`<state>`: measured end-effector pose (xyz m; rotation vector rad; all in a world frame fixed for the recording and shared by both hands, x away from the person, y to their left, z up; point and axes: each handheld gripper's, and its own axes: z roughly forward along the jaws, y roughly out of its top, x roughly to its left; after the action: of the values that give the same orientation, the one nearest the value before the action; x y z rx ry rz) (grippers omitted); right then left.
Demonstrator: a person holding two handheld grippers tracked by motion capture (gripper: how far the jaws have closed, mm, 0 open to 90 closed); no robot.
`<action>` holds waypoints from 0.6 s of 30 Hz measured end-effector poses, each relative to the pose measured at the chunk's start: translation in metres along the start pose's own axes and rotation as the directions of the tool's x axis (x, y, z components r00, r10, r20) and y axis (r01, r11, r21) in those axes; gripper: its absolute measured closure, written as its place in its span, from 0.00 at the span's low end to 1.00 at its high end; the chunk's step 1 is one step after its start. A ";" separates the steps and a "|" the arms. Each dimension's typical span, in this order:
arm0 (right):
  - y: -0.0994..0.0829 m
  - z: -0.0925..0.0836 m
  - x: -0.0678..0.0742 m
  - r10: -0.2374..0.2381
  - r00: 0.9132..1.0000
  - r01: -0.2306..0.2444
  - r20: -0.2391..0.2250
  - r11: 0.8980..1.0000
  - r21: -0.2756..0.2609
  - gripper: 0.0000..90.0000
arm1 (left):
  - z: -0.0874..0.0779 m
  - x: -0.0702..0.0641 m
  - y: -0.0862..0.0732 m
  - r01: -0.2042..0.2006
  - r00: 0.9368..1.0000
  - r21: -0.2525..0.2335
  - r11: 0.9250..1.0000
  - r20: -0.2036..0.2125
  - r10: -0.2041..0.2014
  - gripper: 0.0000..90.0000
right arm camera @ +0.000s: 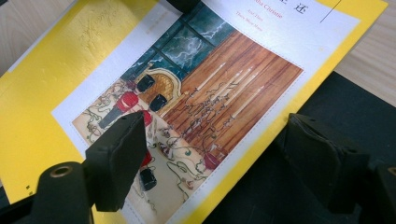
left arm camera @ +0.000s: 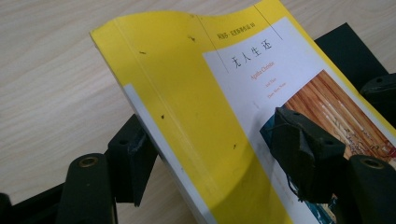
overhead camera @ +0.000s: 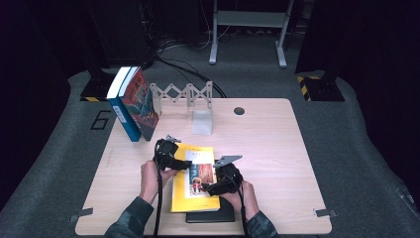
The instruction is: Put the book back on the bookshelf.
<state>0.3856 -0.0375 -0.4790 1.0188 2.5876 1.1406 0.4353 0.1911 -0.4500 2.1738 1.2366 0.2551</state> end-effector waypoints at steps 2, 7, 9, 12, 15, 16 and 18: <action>0.001 0.001 0.002 0.001 1.000 -0.001 0.002 1.000 0.001 0.23 | -0.001 -0.002 0.001 -0.021 1.000 0.010 1.000 -0.018 0.021 0.37; 0.003 0.003 0.002 -0.020 1.000 0.020 0.003 1.000 0.003 0.23 | -0.003 -0.007 0.004 -0.058 0.996 0.028 0.998 -0.059 0.060 0.37; 0.002 0.003 0.002 -0.009 1.000 0.009 0.005 1.000 -0.011 0.23 | -0.003 -0.003 0.004 -0.042 0.998 0.024 0.999 -0.035 0.043 0.37; 0.002 0.002 0.001 -0.011 1.000 0.011 -0.002 1.000 -0.007 0.23 | -0.003 0.001 0.003 -0.013 1.000 0.013 1.000 -0.007 0.013 0.38; 0.002 0.003 0.001 -0.006 1.000 0.006 0.001 1.000 -0.013 0.23 | -0.003 0.002 0.004 -0.032 0.999 0.028 0.999 -0.003 0.032 0.37; 0.002 0.003 0.001 -0.004 1.000 0.004 -0.004 1.000 -0.016 0.23 | -0.002 0.002 0.004 -0.030 1.000 0.028 0.999 0.002 0.030 0.34; 0.002 0.003 0.001 -0.003 1.000 0.003 -0.007 1.000 -0.015 0.23 | 0.000 0.004 0.004 -0.004 1.000 0.020 1.000 0.019 0.004 0.33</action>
<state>0.3873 -0.0343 -0.4802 1.0095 2.5813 1.1630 0.4400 0.1930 -0.4481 2.1908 1.2297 0.2247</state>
